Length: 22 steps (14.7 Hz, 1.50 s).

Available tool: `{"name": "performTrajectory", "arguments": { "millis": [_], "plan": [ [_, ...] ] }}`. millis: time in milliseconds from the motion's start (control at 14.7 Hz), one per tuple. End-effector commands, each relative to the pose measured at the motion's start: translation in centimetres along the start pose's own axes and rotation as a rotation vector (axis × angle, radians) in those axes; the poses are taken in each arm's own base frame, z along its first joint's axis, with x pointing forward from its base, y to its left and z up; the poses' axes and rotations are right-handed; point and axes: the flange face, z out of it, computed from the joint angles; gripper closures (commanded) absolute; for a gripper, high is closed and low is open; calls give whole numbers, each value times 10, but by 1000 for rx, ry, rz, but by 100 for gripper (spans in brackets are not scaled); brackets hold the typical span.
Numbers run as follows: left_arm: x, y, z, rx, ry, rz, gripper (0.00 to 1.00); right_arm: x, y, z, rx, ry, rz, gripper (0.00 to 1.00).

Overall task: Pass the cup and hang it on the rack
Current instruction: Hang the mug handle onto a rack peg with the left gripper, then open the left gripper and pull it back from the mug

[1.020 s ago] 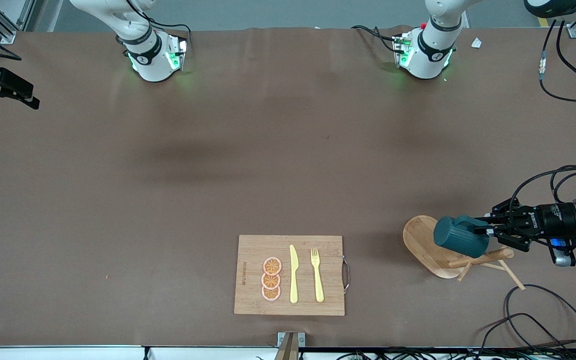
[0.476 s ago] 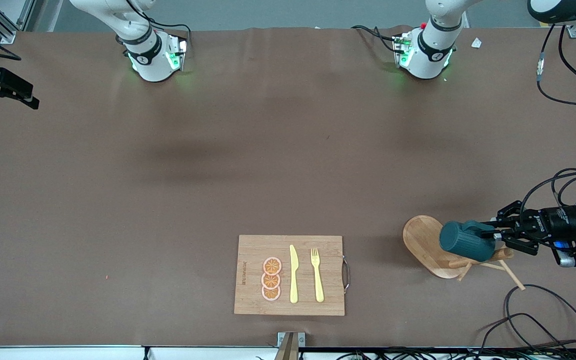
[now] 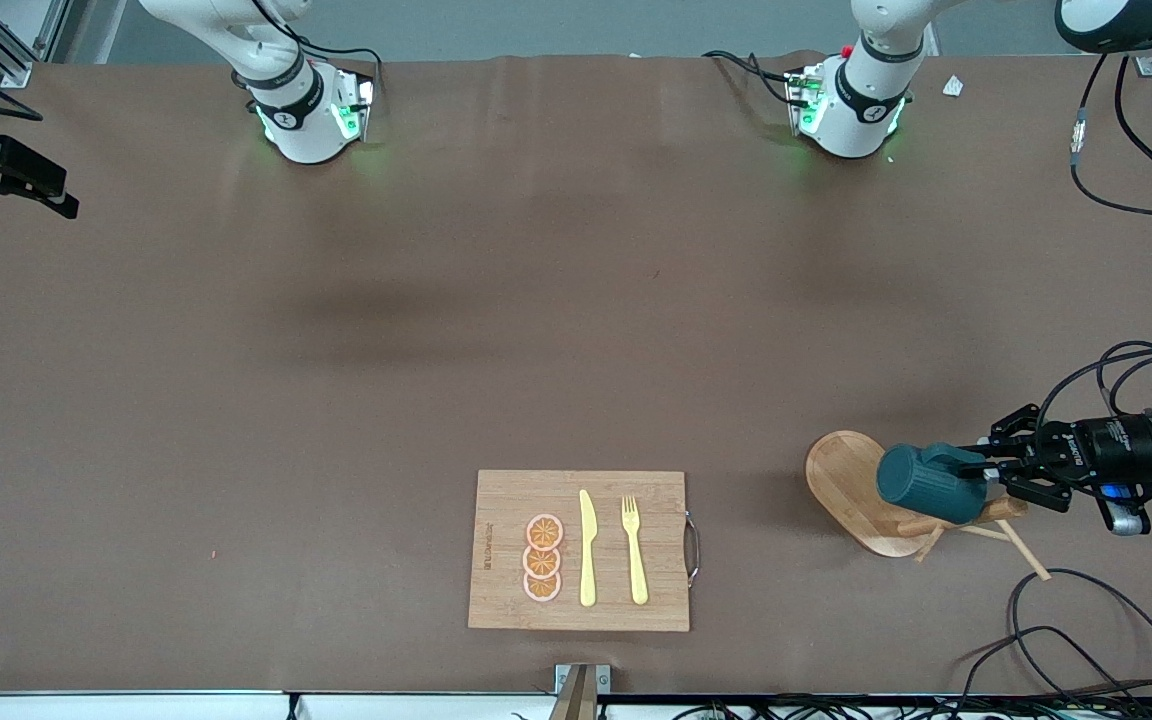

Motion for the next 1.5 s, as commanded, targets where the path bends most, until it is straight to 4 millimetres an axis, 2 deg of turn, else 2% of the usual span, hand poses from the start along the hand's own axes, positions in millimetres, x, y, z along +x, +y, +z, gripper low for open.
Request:
{"name": "performTrajectory", "arguments": {
  "millis": [0,204,272,340,408,476,544,748,1020,1156,1292,1428],
  "plan": [
    [9,-2,-5,-31,-26,15,96,-8,-1,-1,-7,3,0,0],
    [10,-3,-4,-31,-27,17,93,-8,-3,-2,-7,6,-3,0],
    [13,-5,-3,-31,-29,13,86,-8,-4,-2,-8,6,-6,0],
    [14,-5,-3,-31,-30,10,72,-8,-5,-2,-8,8,-8,0],
    [14,-5,-3,-31,-30,10,48,-8,-5,-2,-8,8,-8,0],
    [13,-5,-3,-31,-29,10,12,-8,-4,-2,-8,9,-6,0],
    [11,-4,-4,-31,-26,10,0,-8,-3,-2,-8,9,-5,0],
    [-12,6,-11,-31,-9,25,0,-8,-3,-2,-8,9,-3,0],
    [-97,31,-36,-26,66,85,0,-8,-4,-2,-8,8,-6,0],
    [-141,41,-39,-13,108,95,0,-8,-4,-2,-8,8,-6,0],
    [-191,50,-29,34,163,143,0,-8,-3,-2,-8,8,-5,0],
    [-240,54,-7,125,250,231,0,-8,-3,-2,-8,8,-5,0]
  ]
}}
